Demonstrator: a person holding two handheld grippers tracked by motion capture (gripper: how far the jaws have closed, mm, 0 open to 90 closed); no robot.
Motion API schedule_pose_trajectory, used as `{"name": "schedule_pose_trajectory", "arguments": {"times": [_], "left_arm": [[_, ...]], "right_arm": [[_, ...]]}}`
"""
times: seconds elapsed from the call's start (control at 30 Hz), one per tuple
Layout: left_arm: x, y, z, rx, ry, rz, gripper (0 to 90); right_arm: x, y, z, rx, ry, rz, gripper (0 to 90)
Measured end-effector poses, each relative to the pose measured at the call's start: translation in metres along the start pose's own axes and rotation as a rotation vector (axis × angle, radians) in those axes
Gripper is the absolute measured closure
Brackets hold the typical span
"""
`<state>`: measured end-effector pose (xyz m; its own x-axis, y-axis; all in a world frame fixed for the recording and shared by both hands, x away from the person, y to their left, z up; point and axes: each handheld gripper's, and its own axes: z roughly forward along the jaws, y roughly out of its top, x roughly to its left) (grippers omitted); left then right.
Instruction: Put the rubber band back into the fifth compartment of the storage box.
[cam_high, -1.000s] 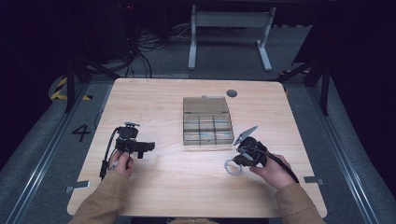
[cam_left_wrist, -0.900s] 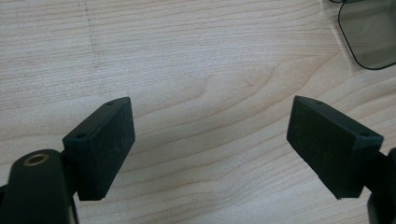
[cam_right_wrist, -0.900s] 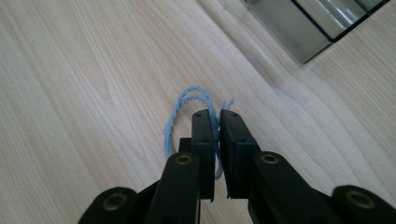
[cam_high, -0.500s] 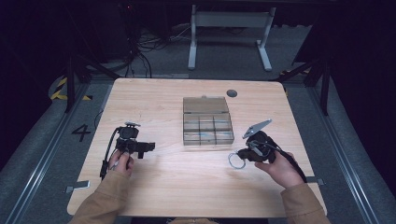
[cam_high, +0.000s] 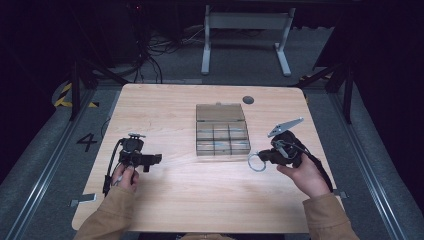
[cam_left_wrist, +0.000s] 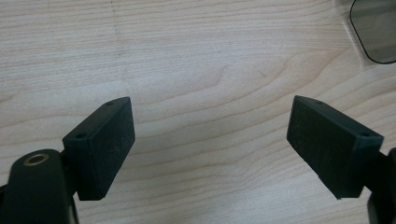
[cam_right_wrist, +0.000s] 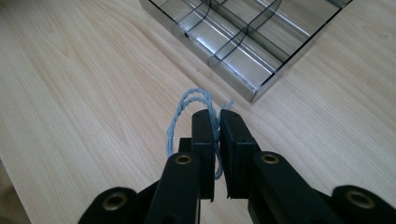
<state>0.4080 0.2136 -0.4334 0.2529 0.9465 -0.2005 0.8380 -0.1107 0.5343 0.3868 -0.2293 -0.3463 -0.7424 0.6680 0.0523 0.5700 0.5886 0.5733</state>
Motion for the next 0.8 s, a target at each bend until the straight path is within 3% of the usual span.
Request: {"name": "schedule_pose_trajectory", "arguments": {"times": [0.37,0.57,0.8], "left_arm": [[0.008,-0.007,-0.004,0.004,0.021,-0.030,16.0],[0.009,-0.008,-0.004,0.008,0.024,-0.024,16.0],[0.009,-0.008,-0.003,0.010,0.024,-0.029,16.0]], "right_arm": [[-0.003,0.011,-0.003,-0.020,0.006,-0.002,84.6],[-0.005,0.031,0.001,0.002,-0.010,-0.028,84.7],[-0.009,0.047,0.008,0.012,-0.021,-0.027,84.6]]}}
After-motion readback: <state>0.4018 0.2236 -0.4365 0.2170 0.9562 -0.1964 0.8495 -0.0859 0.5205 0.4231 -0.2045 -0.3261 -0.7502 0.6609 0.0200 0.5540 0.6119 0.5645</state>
